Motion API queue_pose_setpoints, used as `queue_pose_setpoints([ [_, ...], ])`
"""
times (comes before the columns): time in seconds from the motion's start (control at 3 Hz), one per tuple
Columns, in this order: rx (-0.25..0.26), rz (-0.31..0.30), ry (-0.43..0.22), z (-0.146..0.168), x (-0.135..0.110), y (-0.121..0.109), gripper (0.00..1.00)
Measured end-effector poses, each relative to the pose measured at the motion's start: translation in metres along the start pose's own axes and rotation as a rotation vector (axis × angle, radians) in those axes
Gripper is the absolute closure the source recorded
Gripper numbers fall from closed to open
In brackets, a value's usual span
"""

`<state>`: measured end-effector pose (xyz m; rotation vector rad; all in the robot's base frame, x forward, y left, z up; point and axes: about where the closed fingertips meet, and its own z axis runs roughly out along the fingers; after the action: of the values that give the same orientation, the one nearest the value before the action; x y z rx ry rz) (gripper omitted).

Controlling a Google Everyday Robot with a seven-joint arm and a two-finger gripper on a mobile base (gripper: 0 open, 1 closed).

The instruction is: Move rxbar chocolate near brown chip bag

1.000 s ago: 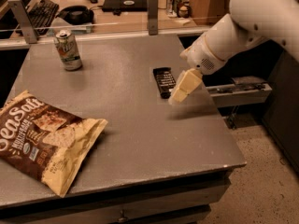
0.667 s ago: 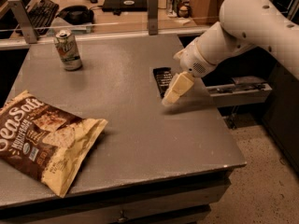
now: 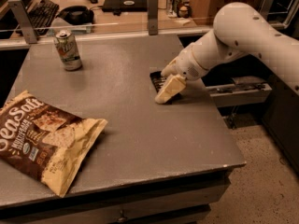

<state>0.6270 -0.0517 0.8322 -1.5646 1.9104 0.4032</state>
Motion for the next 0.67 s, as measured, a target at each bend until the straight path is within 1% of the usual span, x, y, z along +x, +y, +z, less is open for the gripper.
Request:
queue_pose_setpoints([
  [0.67, 0.000, 0.000, 0.000, -0.0001, -0.0003, -0.0001, 0.95],
])
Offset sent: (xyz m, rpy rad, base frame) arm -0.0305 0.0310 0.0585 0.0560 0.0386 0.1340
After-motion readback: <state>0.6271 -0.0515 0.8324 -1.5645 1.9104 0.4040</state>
